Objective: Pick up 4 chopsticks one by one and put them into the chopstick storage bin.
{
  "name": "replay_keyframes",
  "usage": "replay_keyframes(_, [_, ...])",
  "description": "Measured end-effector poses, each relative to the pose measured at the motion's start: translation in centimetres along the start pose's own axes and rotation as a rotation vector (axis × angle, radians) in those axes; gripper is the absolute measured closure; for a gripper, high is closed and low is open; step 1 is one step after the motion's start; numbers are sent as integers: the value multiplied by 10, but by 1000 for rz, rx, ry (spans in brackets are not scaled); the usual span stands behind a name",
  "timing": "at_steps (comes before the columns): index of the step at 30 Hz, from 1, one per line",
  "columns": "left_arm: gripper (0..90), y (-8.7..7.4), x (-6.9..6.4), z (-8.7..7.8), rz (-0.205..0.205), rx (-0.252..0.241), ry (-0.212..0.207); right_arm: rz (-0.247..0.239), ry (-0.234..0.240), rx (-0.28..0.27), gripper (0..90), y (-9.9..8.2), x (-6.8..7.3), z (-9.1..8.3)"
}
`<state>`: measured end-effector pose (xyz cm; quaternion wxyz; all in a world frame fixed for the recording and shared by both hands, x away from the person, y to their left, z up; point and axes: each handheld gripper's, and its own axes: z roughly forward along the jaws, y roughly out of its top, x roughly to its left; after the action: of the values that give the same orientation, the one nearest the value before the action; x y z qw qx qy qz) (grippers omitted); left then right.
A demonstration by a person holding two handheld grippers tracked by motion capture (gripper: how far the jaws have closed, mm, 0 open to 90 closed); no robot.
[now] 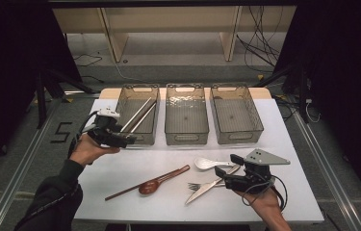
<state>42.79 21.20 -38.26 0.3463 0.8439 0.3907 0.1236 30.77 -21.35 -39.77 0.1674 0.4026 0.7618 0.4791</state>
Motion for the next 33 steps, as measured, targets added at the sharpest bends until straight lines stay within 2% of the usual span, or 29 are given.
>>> replay_keyframes(2, [216,-6,-8,1,27,39,-7,0,-1,-2,293,0,0,0])
replay_keyframes(5, [212,-14,-17,3,70,95,6,2,0,0,293,0,0,0])
replay_keyframes(8, [213,-20,-22,5,90,119,18,-8,1,1,293,0,1,1])
replay_keyframes(17, [213,-34,-33,14,103,144,-2,-7,-1,3,293,0,1,1])
replay_keyframes(21, [213,-40,-37,18,126,184,7,-5,-1,2,293,0,1,0])
replay_keyframes(33, [227,-57,-47,23,151,272,-1,-6,-1,3,293,0,1,0])
